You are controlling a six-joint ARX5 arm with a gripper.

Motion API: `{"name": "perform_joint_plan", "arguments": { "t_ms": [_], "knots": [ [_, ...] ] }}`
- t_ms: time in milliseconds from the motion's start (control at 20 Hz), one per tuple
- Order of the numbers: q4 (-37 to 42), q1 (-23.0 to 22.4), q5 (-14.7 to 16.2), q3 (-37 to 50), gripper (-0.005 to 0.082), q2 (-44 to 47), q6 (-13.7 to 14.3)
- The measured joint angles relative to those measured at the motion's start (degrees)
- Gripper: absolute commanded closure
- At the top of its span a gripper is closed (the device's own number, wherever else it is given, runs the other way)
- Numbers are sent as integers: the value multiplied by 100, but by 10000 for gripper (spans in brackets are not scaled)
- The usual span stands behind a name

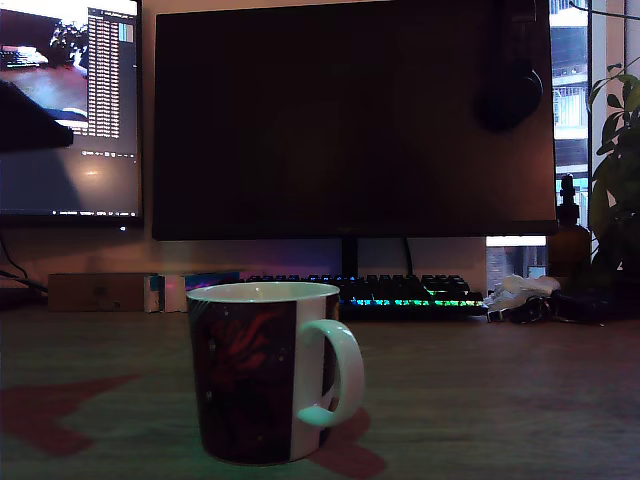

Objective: Pick up the coffee capsules on the table and drop them inside the coffee cup

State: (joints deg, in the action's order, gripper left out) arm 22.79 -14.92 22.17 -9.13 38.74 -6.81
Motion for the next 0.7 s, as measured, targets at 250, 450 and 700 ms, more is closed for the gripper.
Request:
{"name": "perform_joint_plan", "arguments": {
  "t_ms": [250, 450, 700],
  "knots": [
    [168, 0, -4, 555, 791, -2, 13],
    [188, 0, 94, 553, 791, -13, 177],
    [-116, 0, 122, 551, 791, -13, 208]
  ]
}}
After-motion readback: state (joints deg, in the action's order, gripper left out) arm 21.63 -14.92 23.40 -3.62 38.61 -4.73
